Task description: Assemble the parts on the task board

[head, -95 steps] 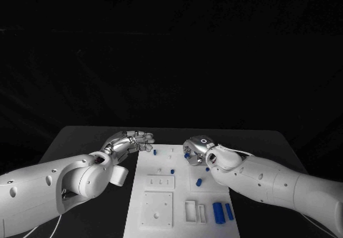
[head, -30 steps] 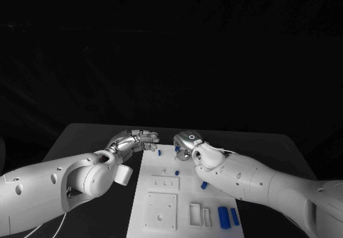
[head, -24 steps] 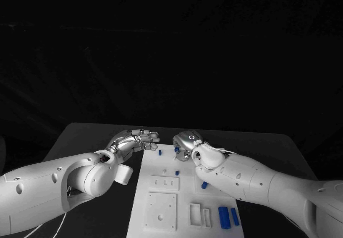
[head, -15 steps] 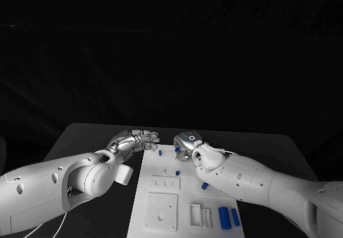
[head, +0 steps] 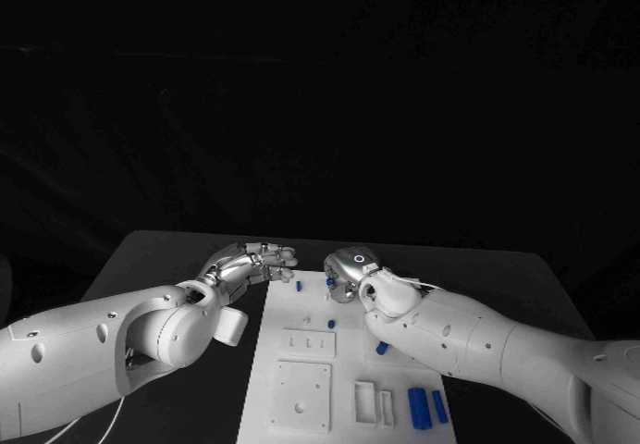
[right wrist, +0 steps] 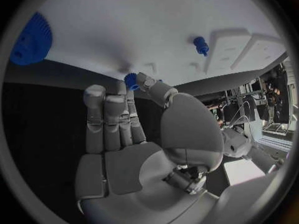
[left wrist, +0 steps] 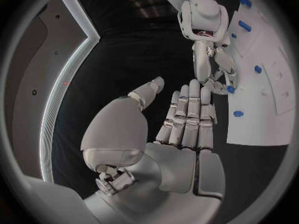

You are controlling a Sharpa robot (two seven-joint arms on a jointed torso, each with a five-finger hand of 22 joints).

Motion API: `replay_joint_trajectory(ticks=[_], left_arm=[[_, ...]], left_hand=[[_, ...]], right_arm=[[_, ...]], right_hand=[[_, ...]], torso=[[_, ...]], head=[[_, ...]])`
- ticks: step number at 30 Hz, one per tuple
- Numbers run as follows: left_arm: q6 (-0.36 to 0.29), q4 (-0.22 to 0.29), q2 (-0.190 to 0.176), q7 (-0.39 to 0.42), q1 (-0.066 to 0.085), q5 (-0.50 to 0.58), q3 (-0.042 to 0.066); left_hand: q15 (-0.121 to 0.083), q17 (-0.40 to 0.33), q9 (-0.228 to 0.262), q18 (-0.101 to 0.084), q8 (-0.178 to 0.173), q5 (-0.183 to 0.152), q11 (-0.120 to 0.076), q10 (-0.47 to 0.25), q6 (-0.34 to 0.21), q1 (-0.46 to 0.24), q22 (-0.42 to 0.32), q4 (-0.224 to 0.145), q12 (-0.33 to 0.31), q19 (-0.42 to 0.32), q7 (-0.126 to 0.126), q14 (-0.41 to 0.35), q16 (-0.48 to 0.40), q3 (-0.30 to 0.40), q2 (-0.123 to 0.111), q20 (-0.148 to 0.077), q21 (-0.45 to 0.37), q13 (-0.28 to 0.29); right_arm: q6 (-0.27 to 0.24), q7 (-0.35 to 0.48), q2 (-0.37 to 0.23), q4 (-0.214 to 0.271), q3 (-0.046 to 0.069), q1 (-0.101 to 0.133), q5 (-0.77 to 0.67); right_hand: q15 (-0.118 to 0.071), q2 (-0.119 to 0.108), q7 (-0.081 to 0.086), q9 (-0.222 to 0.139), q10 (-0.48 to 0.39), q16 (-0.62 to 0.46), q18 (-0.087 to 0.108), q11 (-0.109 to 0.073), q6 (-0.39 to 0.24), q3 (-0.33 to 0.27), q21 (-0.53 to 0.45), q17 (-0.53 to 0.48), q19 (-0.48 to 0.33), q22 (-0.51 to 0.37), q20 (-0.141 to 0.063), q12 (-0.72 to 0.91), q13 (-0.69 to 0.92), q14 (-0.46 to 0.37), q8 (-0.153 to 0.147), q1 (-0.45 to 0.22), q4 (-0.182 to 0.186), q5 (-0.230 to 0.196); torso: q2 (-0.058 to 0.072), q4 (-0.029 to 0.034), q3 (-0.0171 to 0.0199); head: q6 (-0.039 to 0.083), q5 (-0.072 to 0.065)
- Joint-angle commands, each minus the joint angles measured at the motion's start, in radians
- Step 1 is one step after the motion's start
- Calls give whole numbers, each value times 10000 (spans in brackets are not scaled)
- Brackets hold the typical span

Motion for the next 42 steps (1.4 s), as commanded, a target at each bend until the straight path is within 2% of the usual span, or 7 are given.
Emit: replay_joint_trajectory(ticks=[1,9,13,19,23,33,42], left_arm=[[10,9,6,81,34,19,10],[-47,0,-55,107,40,19,10],[-42,16,-122,112,53,19,10],[-43,28,-240,135,72,20,10],[-3,-38,-266,156,79,19,10],[49,-128,-382,163,78,16,7],[82,-164,-373,156,77,10,5]], left_hand=[[26,-7,-11,4,-67,-69,73,-25,-21,-126,216,-77,-51,-13,60,-38,14,-3,1,-17,60,-18],[35,-9,-28,3,-123,-73,163,-119,-91,-168,214,-94,-100,-33,133,-59,5,16,-42,-8,62,-38],[36,-9,-28,3,-126,-72,163,-129,-94,-171,214,-95,-102,-35,128,-61,5,21,-43,-7,63,-39],[36,-8,-21,4,-115,-69,152,-126,-70,-161,215,-107,-92,-39,101,-60,7,42,-33,-6,66,-35],[35,-6,-13,5,-102,-69,145,-103,-43,-161,216,-114,-76,-41,84,-55,11,57,-18,-6,71,-27],[33,-2,-2,6,-88,-69,135,-50,-8,-160,218,-129,-49,-43,71,-49,19,79,14,-6,80,-12],[33,-1,0,6,-86,-69,133,-41,-1,-161,219,-134,-46,-43,70,-48,20,82,20,-6,83,-10]], right_arm=[[-200,197,11,-10,-8,-11,371],[-656,330,-229,267,-6,-5,729],[-744,366,-684,893,39,43,815],[-227,367,-1692,2246,704,109,820],[230,397,-2538,2982,953,231,1028],[705,729,-3566,3160,993,288,1126],[1522,738,-3362,2502,985,276,1147]], right_hand=[[214,-252,171,-83,-573,56,1014,162,-352,-378,27,-34,3,182,80,-22,-115,37,-186,-135,3,-18],[501,-499,372,-158,-1559,169,1014,458,-843,-1571,-13,-107,-106,170,159,27,-471,-58,-383,-599,15,1227],[462,-425,329,-126,-1417,215,1014,417,-754,-1702,-17,-136,-84,157,138,100,-494,-62,-309,-475,35,1238],[376,-346,277,-108,-1140,289,1014,333,-635,-1539,0,-189,-29,158,113,178,-504,-45,-233,-51,99,1076],[321,-294,248,-103,-927,323,1014,271,-567,-1413,14,-219,-27,170,112,269,-486,-43,-198,216,54,1029],[200,-271,239,-118,-584,412,1014,145,-542,-1763,81,-278,-21,190,117,449,-436,-51,-188,34,89,1024],[137,-186,262,-165,-488,439,1014,84,-659,-1818,81,-340,-50,177,120,519,-337,-59,-258,221,-43,1005]], torso=[[5,2,3],[6,-13,5],[-1,-20,7],[-13,-94,32],[-32,-189,59],[-103,-426,134],[-89,-442,178]], head=[[3,-3],[8,-32],[42,-44],[85,-25],[135,-24],[112,124],[61,90]])
